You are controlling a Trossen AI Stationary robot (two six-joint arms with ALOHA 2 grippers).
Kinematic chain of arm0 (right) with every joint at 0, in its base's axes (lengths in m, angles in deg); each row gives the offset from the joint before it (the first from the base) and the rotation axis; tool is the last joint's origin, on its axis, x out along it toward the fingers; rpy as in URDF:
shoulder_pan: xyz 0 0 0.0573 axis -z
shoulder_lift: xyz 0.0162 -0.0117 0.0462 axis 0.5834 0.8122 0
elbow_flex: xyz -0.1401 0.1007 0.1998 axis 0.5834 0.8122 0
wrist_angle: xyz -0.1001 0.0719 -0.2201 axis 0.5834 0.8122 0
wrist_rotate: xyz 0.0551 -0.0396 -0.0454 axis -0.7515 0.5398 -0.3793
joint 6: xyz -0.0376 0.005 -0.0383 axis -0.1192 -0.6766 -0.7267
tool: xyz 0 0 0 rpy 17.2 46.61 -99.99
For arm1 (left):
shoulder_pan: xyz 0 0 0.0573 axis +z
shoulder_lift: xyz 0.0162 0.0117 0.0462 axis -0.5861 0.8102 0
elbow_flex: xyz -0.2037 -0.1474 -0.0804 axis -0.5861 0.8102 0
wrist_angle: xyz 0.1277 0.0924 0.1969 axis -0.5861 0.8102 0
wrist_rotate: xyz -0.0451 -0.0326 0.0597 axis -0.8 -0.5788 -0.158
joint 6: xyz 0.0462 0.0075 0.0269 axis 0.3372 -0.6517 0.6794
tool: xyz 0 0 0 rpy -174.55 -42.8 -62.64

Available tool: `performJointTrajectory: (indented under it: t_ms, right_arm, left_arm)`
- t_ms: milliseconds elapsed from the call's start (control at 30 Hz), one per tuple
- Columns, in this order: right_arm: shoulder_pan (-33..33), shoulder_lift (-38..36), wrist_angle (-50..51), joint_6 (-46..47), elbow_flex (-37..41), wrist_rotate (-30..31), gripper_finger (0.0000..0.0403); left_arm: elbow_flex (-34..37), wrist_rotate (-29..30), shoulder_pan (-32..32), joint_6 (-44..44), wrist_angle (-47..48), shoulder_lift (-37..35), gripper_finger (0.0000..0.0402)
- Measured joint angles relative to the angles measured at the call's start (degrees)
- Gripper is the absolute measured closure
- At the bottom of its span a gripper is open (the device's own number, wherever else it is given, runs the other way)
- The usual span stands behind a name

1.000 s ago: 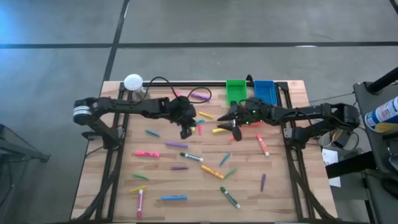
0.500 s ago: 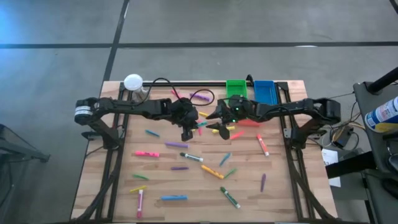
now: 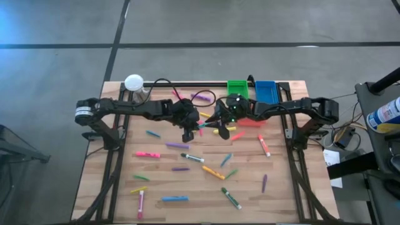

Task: Pick & Place Markers
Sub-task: Put the light blue highlighter pen into the orange bin

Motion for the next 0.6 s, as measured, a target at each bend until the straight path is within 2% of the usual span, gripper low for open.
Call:
performJointTrajectory:
  t_ms: [133, 433, 600]
  right_arm:
    - [0.0, 0.0, -0.1, 0.1, 0.3, 0.0, 0.0325]
    - [-0.1, 0.0, 2.8, 0.0, 0.1, -0.4, 0.0242]
    - [-0.1, 0.0, 2.5, 0.0, -0.1, -0.6, 0.0229]
  left_arm:
    - [-0.1, 0.0, 0.0, -0.5, 0.1, 0.0, 0.0356]
    - [-0.1, 0.1, 0.1, -1.1, -0.2, -0.1, 0.0356]
    - [-0.2, 0.0, 0.1, -1.1, -0.2, -0.1, 0.0356]
